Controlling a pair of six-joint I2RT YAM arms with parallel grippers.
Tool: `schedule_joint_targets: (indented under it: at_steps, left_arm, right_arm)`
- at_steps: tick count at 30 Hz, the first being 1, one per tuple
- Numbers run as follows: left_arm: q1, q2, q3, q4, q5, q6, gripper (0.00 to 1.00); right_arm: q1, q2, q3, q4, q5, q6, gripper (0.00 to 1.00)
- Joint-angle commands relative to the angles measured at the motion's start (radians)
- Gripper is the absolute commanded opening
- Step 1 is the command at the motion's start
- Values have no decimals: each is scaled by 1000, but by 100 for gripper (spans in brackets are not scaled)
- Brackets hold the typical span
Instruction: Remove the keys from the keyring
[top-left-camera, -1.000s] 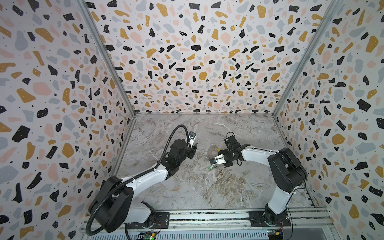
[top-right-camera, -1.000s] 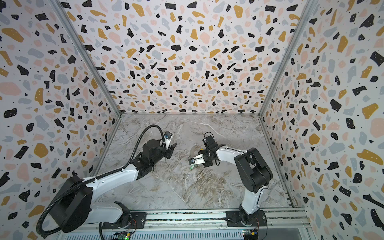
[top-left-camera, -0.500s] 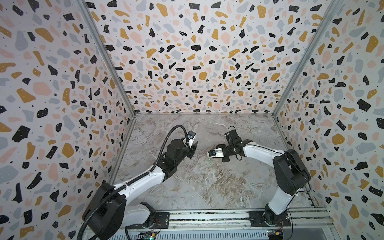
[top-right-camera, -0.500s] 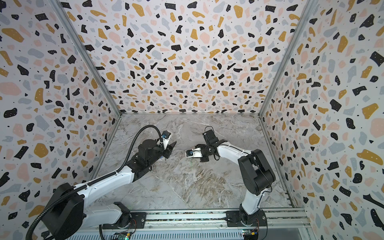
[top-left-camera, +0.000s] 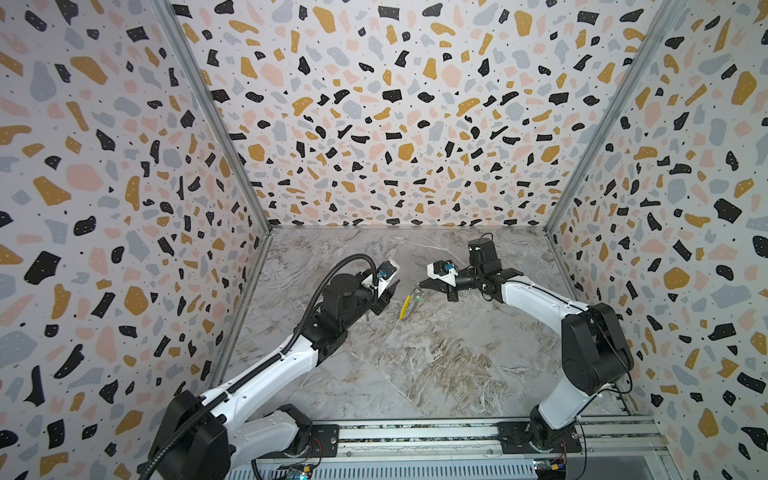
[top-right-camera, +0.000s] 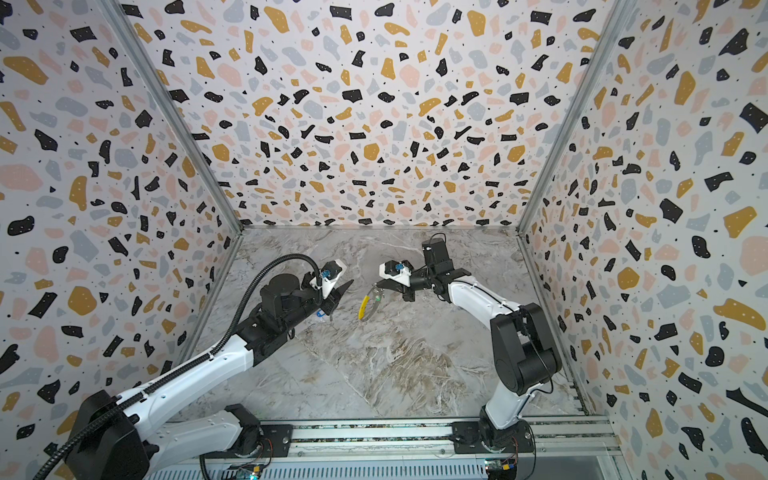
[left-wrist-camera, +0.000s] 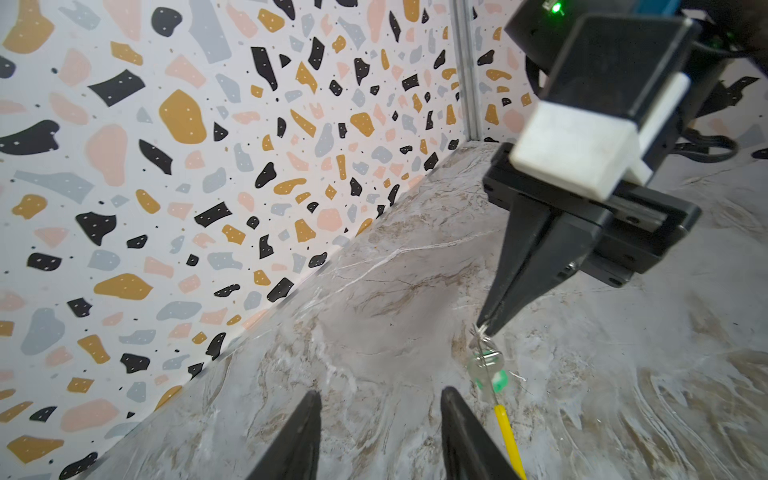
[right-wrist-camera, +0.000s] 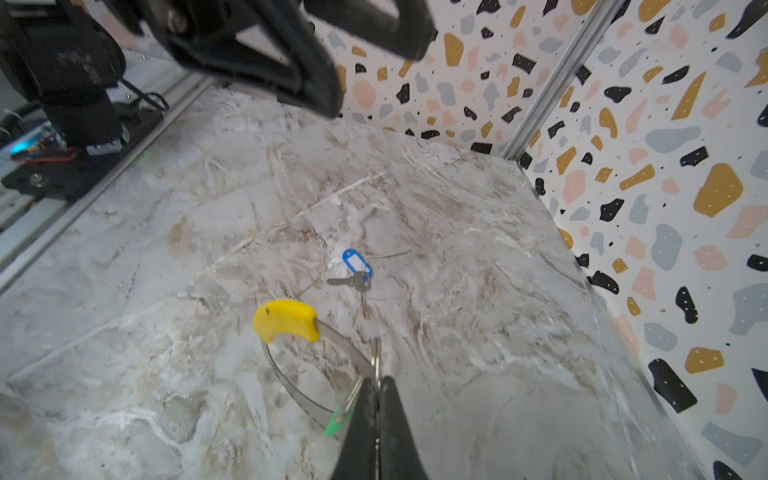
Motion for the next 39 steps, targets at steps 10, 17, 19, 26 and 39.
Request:
schedule_joint_targets:
  at_steps: [10, 17, 19, 26, 39]
  left_arm:
    - [-1, 13, 96, -82, 121, 102, 45]
    - [-1, 33, 152, -133, 242, 121, 38]
    - [-2, 33, 154, -131, 258, 124, 35]
    - [-1, 47, 172, -128, 249, 133, 28]
    - [-41, 75, 237, -190, 200, 207, 24]
  right_arm:
    - [-12, -105, -1, 232, -203, 266, 0]
    - [-14, -124, -3, 213, -225, 272, 0]
    - [-13, -129, -5, 210, -229, 275, 0]
    - [-11, -138, -3, 191, -237, 275, 0]
    - [-8, -138, 33, 67, -222, 212, 0]
